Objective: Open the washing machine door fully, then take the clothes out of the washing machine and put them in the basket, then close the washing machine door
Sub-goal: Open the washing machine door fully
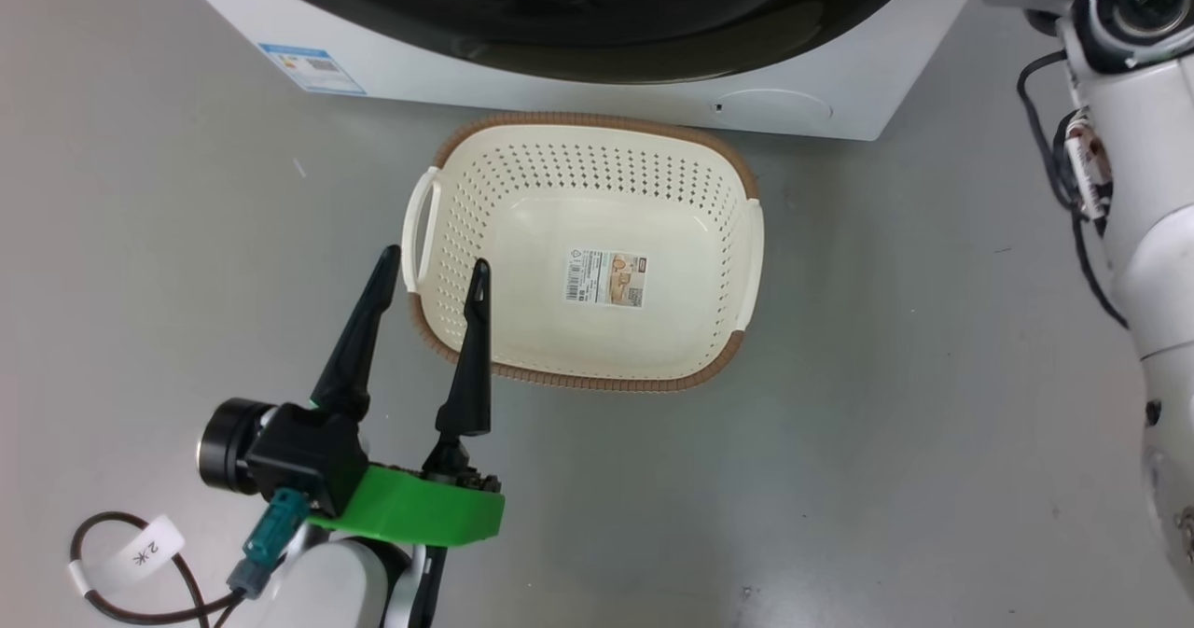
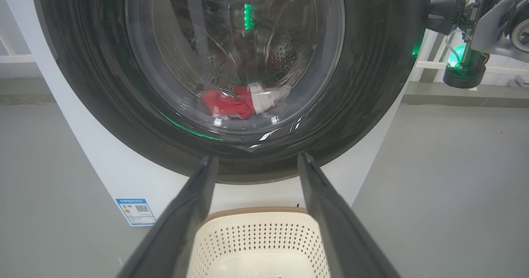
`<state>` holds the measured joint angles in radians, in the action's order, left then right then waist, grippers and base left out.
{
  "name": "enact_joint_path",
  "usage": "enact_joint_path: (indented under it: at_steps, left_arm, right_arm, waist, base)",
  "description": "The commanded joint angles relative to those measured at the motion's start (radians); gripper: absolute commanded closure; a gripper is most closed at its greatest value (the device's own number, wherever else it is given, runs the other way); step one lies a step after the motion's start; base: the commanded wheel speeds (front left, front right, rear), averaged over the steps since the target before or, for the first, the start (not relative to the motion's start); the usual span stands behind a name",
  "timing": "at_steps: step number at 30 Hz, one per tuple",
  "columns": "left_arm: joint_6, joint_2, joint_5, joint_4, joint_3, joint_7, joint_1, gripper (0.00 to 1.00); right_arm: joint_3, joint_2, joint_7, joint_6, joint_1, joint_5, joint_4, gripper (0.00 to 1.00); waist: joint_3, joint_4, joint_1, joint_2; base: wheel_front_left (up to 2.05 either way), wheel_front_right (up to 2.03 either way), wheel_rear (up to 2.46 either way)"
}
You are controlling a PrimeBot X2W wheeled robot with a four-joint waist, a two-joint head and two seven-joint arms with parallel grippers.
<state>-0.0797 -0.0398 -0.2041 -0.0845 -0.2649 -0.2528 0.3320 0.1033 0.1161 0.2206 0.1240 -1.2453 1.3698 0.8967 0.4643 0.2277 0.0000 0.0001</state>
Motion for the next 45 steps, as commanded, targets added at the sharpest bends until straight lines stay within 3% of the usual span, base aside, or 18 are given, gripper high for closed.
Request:
enact_joint_path:
  at_steps: [1, 9, 17, 31, 45]
  left_arm:
    - [0.004, -0.012, -0.005, 0.027, 0.027, -0.009, 0.016, 0.0]
    - [0.006, -0.011, -0.011, 0.033, 0.028, -0.009, 0.02, 0.0]
    - [0.0, -0.011, -0.015, 0.035, 0.03, -0.009, 0.021, 0.0]
    - [-0.006, -0.011, -0.019, 0.03, 0.048, -0.009, 0.022, 0.0]
    - [-0.01, -0.01, -0.009, 0.041, 0.085, -0.009, -0.01, 0.0]
  right_arm:
    - [0.012, -0.018, 0.02, 0.007, -0.036, -0.005, 0.002, 1.0]
    - [0.034, 0.0, 0.101, 0.007, -0.1, -0.018, 0.091, 1.0]
    - [0.047, -0.004, 0.192, 0.007, -0.141, -0.005, 0.102, 1.0]
    - [0.066, -0.023, 0.268, 0.007, -0.086, 0.012, 0.041, 1.0]
    - [0.081, -0.045, 0.312, 0.007, 0.064, 0.03, -0.067, 1.0]
  waist:
    - [0.009, 0.009, 0.0, -0.0001]
    - [0.023, 0.026, 0.0, -0.0001]
    - [0.027, 0.027, 0.0, -0.0001]
    - [0.007, 0.002, 0.0, -0.0001]
    - [-0.059, -0.04, 0.0, -0.0001]
  base:
    - [0.0, 0.0, 0.0]
    - [0.0, 0.0, 0.0]
    - [0.0, 0.0, 0.0]
    - [0.0, 0.0, 0.0]
    - [0.0, 0.0, 0.0]
